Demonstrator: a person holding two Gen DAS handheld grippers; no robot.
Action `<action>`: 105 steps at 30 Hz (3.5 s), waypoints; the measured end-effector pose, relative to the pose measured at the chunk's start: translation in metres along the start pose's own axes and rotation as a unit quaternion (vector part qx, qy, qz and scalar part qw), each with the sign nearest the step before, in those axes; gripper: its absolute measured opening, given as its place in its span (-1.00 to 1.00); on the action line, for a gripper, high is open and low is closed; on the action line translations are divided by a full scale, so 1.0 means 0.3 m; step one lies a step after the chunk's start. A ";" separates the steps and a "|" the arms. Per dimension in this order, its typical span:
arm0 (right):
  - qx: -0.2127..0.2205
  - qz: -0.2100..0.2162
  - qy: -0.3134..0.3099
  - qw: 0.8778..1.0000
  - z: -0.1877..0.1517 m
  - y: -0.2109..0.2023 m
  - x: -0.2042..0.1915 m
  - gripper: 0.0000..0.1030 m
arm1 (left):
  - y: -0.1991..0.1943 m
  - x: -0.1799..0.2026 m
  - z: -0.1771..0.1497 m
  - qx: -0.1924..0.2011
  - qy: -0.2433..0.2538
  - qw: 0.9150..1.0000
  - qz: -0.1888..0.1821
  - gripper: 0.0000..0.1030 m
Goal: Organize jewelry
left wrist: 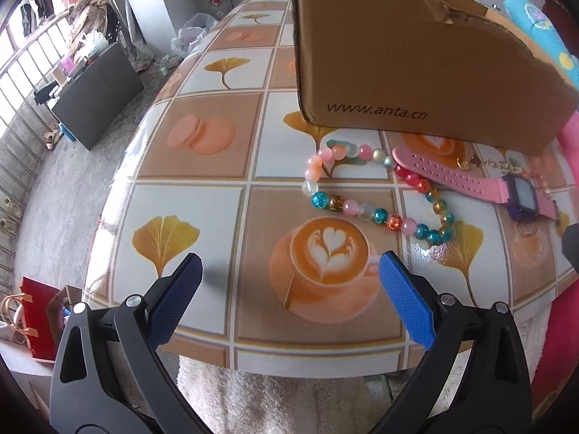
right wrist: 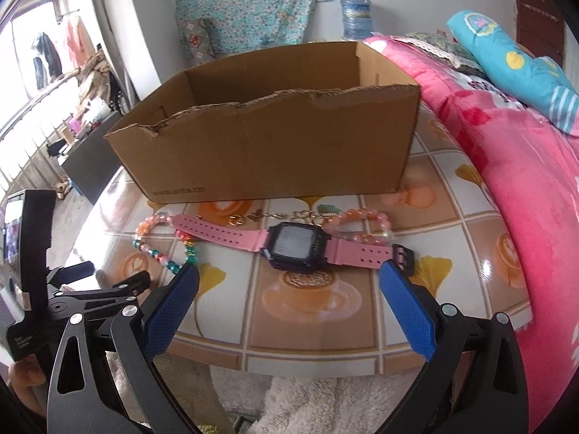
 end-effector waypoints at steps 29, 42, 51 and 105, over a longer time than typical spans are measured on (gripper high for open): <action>-0.092 0.183 -0.042 0.978 -0.013 0.179 -0.277 -0.66 | 0.071 0.017 0.164 0.038 0.068 0.994 -0.072 0.37; -0.104 0.224 -0.054 0.967 -0.018 0.160 -0.326 -0.80 | 0.035 0.064 0.123 0.034 0.110 0.991 -0.066 -0.69; -0.084 0.209 -0.081 0.971 -0.001 0.163 -0.386 -0.80 | 0.050 0.016 0.134 0.046 0.098 0.993 -0.051 -0.38; -0.273 0.220 -0.021 0.936 0.770 0.709 -0.379 -0.79 | 0.225 0.214 0.917 -0.033 0.140 0.988 -0.064 -0.76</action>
Point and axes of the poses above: each gripper's, at about its wrist camera, not at the fingertips, and y roughly the way its jaws point, x to its right, z to its top, the point moved 7 cm from there along y, roughly the way its jaws point, and after that the axes turned 15 degrees about -z, right-handed, at the moved point
